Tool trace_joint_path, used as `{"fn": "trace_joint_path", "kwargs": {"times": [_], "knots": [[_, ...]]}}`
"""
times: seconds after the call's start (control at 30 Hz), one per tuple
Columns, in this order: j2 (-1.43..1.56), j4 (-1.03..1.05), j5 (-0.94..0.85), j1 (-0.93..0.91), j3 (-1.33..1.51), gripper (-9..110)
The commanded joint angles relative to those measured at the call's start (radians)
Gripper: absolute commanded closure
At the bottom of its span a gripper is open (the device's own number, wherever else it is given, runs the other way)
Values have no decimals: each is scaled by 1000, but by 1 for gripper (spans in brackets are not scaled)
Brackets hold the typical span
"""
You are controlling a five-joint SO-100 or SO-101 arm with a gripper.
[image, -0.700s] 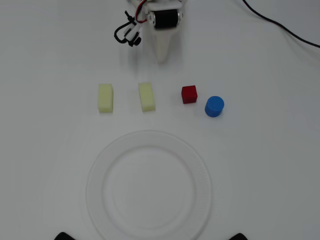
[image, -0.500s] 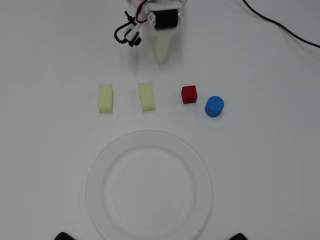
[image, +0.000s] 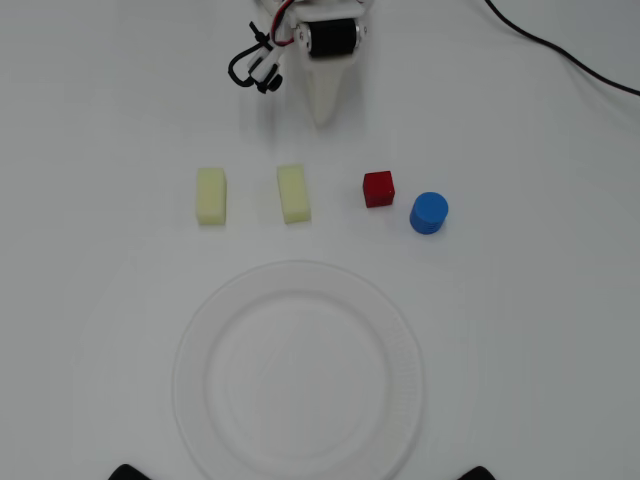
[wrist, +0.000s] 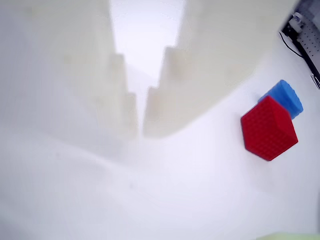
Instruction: Grasp a red block and put it in the dish.
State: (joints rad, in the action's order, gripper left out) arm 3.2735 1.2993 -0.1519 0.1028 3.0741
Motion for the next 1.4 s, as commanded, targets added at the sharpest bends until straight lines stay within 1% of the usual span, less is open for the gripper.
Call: {"fn": "trace_joint_path", "kwargs": {"times": [0.0,0.13,0.27,0.43,0.63,0.7,0.77,0.83,1.0,1.2,1.37], "knots": [[176,-9,-41,-74,100,101],[120,2,-34,-114,-20,101],[-95,-48,-71,-120,-152,101],[-423,-71,-64,-43,-382,100],[-913,-21,-11,60,-761,93],[-1012,-14,0,101,-853,89],[-1091,-14,15,146,-925,83],[-1166,-14,32,192,-986,77],[-1351,-14,86,284,-1108,70],[-1532,-20,124,337,-1203,68],[-1643,-80,135,337,-1215,68]]}}
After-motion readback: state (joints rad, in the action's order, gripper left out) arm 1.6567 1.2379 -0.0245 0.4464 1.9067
